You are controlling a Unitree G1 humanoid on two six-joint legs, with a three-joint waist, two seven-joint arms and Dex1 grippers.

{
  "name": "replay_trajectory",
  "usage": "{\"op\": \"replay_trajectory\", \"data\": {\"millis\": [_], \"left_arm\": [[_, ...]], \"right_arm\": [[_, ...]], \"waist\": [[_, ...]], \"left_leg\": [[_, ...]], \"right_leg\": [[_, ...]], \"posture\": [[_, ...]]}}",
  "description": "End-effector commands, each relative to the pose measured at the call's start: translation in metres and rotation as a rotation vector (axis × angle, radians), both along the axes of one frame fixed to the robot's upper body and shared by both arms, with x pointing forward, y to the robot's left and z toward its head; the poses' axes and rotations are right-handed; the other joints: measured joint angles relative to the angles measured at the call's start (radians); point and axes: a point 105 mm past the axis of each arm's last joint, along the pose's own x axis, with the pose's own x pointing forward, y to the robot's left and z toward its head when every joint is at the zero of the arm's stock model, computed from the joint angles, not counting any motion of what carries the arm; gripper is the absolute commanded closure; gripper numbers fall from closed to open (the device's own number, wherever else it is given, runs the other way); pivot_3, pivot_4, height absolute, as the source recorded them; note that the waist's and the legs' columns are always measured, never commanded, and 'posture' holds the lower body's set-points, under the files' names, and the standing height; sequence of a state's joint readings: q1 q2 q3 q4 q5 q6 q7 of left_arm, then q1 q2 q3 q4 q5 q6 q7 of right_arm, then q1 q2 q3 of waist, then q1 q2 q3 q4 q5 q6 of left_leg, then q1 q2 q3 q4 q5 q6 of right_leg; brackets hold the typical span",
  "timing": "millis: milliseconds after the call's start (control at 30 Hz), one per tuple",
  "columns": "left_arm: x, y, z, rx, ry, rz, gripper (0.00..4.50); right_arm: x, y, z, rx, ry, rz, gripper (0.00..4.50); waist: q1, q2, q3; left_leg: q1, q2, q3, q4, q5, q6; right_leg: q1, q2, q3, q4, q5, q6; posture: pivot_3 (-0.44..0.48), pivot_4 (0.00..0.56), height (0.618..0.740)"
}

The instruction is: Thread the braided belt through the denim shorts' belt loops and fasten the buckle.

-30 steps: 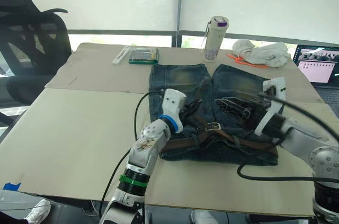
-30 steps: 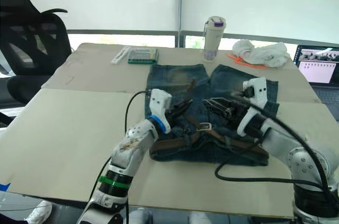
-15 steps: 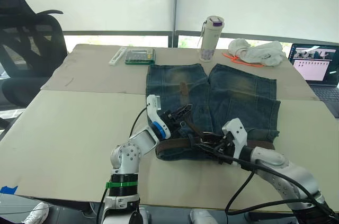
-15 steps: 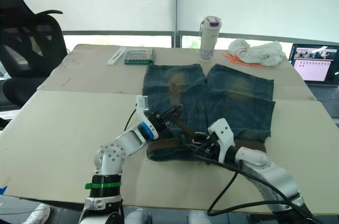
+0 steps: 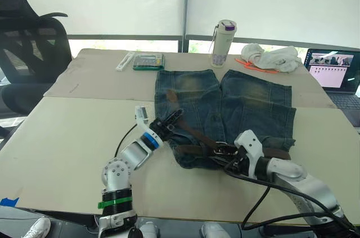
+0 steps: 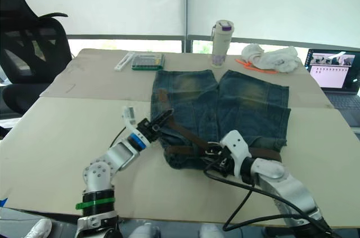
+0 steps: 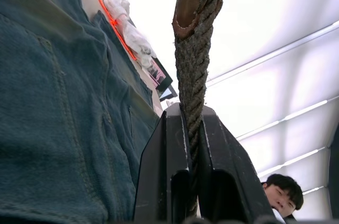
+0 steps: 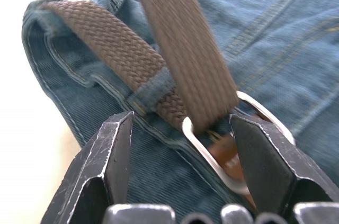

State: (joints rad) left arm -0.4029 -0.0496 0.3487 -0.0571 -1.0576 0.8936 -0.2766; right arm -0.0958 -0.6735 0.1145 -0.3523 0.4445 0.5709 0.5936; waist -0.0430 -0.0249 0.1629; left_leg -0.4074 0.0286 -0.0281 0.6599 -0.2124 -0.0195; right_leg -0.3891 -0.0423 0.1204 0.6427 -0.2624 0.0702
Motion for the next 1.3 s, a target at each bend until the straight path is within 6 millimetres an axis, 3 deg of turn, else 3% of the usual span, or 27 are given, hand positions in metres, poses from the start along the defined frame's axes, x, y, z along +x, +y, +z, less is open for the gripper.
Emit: {"op": "replay_trajectory", "data": {"millis": [33,200,400,467,500,733,1067,1300], "left_arm": [[-0.009,-0.001,0.01,0.01,-0.056,-0.01,4.5],[-0.025,-0.016,-0.002,0.1,-0.064,-0.082,4.5],[-0.029,-0.018,-0.007,0.15,-0.074,-0.107,4.5],[-0.03,-0.019,-0.008,0.159,-0.078,-0.12,4.5],[-0.032,-0.02,-0.008,0.17,-0.083,-0.13,4.5],[-0.033,-0.019,-0.012,0.224,-0.11,-0.135,4.5],[-0.036,-0.009,-0.019,0.286,-0.121,-0.128,4.5],[-0.038,-0.008,-0.019,0.29,-0.126,-0.124,4.5]], "right_arm": [[-0.002,-0.014,-0.018,-0.019,0.077,-0.051,1.33],[-0.002,-0.008,0.018,0.127,-0.012,0.0,1.33],[-0.007,-0.022,0.057,0.234,-0.029,0.086,1.33],[-0.004,-0.031,0.068,0.245,-0.051,0.09,1.84],[-0.003,-0.033,0.069,0.243,-0.05,0.091,2.0],[0.009,-0.033,0.045,0.083,-0.054,0.098,4.46],[0.018,-0.034,0.024,-0.058,-0.07,0.12,4.46],[0.021,-0.022,0.029,-0.035,-0.096,0.157,4.46]], "waist": [[0.0,0.0,0.0],[0.001,-0.001,0.0],[0.001,-0.002,0.001],[-0.001,-0.002,0.001],[-0.001,-0.002,0.001],[-0.002,-0.002,0.001],[0.0,-0.002,0.001],[-0.003,-0.002,0.001]], "left_leg": [[0.0,0.0,0.0,0.0,0.0,0.0],[0.0,0.0,0.0,0.0,0.0,0.0],[-0.001,0.0,0.0,0.0,0.0,0.0],[-0.001,0.0,0.0,-0.001,0.0,0.0],[-0.001,0.0,0.0,-0.001,0.0,0.0],[-0.001,0.0,0.0,-0.001,0.0,0.0],[-0.002,0.0,0.0,-0.001,0.0,0.0],[-0.001,0.0,0.0,-0.001,0.0,0.0]], "right_leg": [[0.0,0.0,0.0,0.0,0.0,0.0],[0.0,0.0,0.0,-0.001,0.0,0.0],[-0.001,0.0,0.0,-0.001,0.0,0.0],[-0.001,0.0,0.0,-0.001,0.0,0.0],[-0.001,0.0,0.0,-0.001,0.0,0.0],[-0.001,0.0,0.0,-0.001,0.0,0.0],[-0.001,0.0,0.0,-0.001,0.0,0.0],[-0.001,0.0,0.0,-0.001,0.0,0.0]], "posture": [[0.0,0.15,0.737],[0.0,0.15,0.737],[0.0,0.15,0.737],[0.0,0.15,0.737],[0.0,0.15,0.737],[0.0,0.15,0.737],[0.0,0.15,0.737],[0.0,0.15,0.737]]}}
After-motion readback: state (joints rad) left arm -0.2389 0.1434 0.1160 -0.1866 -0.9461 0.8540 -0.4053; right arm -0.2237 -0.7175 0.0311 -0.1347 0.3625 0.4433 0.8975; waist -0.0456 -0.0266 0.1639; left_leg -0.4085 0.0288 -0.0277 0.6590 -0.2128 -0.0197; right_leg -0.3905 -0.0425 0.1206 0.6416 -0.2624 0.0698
